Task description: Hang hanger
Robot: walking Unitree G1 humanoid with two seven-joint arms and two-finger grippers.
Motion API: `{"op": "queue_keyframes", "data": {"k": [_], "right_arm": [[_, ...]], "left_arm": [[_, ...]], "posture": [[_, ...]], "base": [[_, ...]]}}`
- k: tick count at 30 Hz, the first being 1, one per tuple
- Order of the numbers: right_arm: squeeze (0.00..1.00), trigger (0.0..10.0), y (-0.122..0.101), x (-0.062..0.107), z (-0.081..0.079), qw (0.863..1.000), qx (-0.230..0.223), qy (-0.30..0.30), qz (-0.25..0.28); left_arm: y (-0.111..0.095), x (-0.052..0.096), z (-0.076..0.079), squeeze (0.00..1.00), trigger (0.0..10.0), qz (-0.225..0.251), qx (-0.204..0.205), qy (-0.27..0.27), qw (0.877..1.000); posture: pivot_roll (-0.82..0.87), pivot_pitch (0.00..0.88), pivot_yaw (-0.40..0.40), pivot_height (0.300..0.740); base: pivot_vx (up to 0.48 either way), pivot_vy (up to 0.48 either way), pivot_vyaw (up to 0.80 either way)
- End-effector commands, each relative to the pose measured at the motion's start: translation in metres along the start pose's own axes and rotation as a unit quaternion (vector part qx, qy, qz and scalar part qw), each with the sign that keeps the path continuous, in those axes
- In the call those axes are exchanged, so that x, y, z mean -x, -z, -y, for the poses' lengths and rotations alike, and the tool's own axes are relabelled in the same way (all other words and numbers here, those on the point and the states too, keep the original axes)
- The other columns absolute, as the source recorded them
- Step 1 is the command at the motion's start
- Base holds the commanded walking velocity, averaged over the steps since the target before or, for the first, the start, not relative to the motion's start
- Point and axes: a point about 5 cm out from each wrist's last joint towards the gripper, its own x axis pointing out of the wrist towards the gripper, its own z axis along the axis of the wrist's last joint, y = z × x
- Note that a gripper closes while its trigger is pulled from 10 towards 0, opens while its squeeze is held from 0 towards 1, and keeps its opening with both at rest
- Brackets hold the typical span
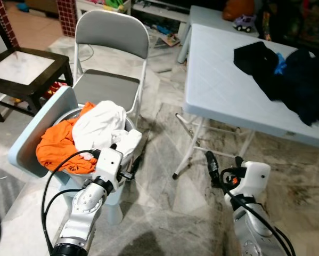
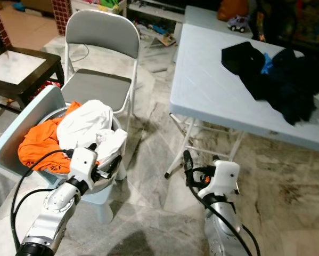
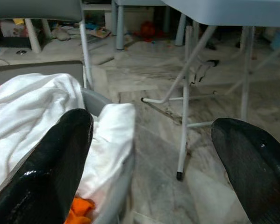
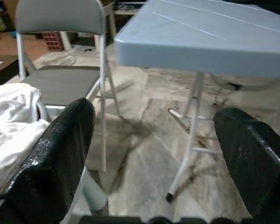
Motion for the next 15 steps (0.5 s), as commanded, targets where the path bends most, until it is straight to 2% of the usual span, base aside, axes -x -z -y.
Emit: {"op": "queue_keyframes", "data": {"k": [1, 5, 12, 15], "right_arm": [[0.0, 10.0, -0.0001, -0.0017, -0.0081, 1.0, 0.0, -0.014, 0.002], [0.0, 10.0, 0.0017, -0.0011, -0.0138, 0.999, 0.01, -0.036, 0.0], [0.0, 10.0, 0.0022, -0.0035, -0.0147, 0.999, 0.011, -0.037, 0.0], [0.0, 10.0, 0.0024, -0.0052, -0.0146, 0.999, 0.005, -0.035, 0.002]], "left_arm": [[0.0042, 0.0039, -0.0061, 0.0, 10.0, -0.011, -0.003, -0.007, 1.0], [0.006, 0.0035, -0.0066, 0.0, 10.0, -0.02, -0.006, -0.019, 1.0], [0.0086, 0.0018, -0.0093, 0.0, 10.0, -0.03, -0.011, -0.034, 0.999], [0.0081, 0.0012, -0.0107, 0.0, 10.0, -0.031, -0.019, -0.034, 0.999]], "posture": [[0.32, 0.114, -0.162, 0.74], [0.32, 0.115, -0.162, 0.74], [0.33, 0.11, -0.159, 0.74], [0.33, 0.107, -0.152, 0.74]], "base": [[0.247, 0.0, 0.0], [0.0, 0.0, 0.0], [0.0, 0.0, 0.76], [0.0, 0.0, 0.39]]}}
